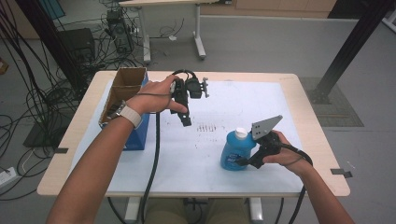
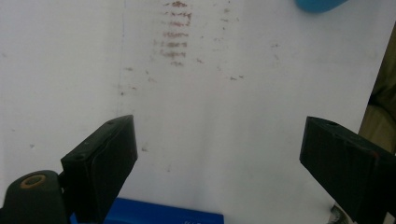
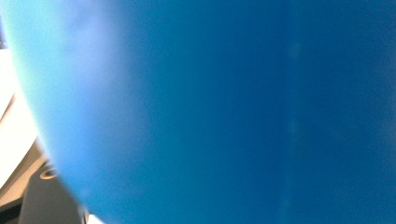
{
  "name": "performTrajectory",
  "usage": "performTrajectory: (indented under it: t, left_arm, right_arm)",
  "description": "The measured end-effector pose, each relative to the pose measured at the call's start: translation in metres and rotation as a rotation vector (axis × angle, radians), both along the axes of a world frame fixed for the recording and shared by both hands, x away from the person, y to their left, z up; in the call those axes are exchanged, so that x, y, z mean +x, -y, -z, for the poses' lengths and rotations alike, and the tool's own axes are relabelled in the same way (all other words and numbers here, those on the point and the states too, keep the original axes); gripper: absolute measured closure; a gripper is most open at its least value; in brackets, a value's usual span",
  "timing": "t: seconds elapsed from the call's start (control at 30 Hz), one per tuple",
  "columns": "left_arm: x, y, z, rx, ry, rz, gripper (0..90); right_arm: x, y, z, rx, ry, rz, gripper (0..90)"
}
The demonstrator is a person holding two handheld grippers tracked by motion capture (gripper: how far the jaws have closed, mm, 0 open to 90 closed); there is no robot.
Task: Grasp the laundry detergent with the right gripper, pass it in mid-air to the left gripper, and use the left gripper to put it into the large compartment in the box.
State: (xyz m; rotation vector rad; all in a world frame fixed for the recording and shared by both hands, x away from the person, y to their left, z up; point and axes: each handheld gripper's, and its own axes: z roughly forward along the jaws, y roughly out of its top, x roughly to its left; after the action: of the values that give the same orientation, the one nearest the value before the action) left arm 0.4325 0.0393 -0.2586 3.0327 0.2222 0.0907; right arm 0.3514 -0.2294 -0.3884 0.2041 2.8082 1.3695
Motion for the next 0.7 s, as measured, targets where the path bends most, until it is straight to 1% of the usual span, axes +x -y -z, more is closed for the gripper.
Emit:
performTrajectory:
  t: [0.2,0.5,0.7]
  left_arm:
    - [0.0001,-0.0002,0.0009,0.000,-0.002,-0.002,11.5]
    - [0.0006,0.0000,0.0011,0.001,-0.004,-0.001,11.5]
    - [0.0006,-0.0007,0.0011,0.001,-0.004,-0.002,11.5]
  right_arm:
    - [0.0001,0.0005,0.0024,0.021,-0.001,-0.005,19.2]
    - [0.0000,0.0007,0.0031,0.029,0.001,-0.010,22.0]
    - [0.0003,-0.0001,0.0034,0.033,0.002,-0.012,22.3]
